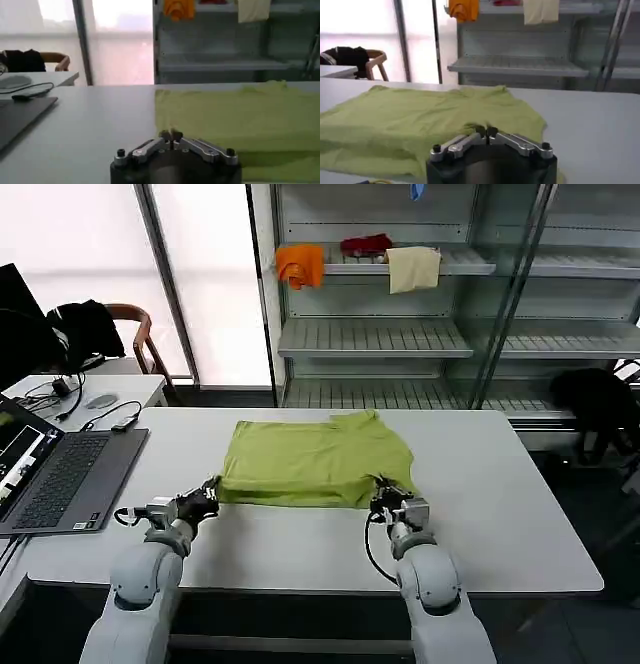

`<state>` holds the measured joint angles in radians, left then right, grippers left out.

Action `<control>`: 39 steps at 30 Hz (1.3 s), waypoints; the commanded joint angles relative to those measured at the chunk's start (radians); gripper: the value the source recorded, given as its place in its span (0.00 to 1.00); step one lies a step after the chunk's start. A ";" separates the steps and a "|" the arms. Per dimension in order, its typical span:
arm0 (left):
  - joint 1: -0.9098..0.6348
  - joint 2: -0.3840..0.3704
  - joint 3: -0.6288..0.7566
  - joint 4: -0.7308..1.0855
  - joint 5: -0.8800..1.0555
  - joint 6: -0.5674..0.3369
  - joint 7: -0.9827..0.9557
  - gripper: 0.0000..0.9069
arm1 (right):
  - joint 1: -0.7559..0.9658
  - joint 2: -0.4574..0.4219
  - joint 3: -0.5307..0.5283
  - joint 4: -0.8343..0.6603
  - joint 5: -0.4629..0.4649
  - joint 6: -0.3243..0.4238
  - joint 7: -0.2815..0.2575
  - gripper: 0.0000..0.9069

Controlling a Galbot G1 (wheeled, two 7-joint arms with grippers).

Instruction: Fold and organize the clothes.

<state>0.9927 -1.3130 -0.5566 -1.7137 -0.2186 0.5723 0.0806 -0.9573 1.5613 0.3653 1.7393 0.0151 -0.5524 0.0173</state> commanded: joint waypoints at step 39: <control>0.060 0.019 0.012 -0.023 0.068 0.003 0.004 1.00 | -0.107 -0.073 0.093 0.085 -0.017 -0.025 -0.014 1.00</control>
<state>1.0366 -1.2966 -0.5438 -1.7347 -0.1692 0.5710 0.0843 -0.9495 1.5106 0.4422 1.7523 -0.0007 -0.5630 0.0302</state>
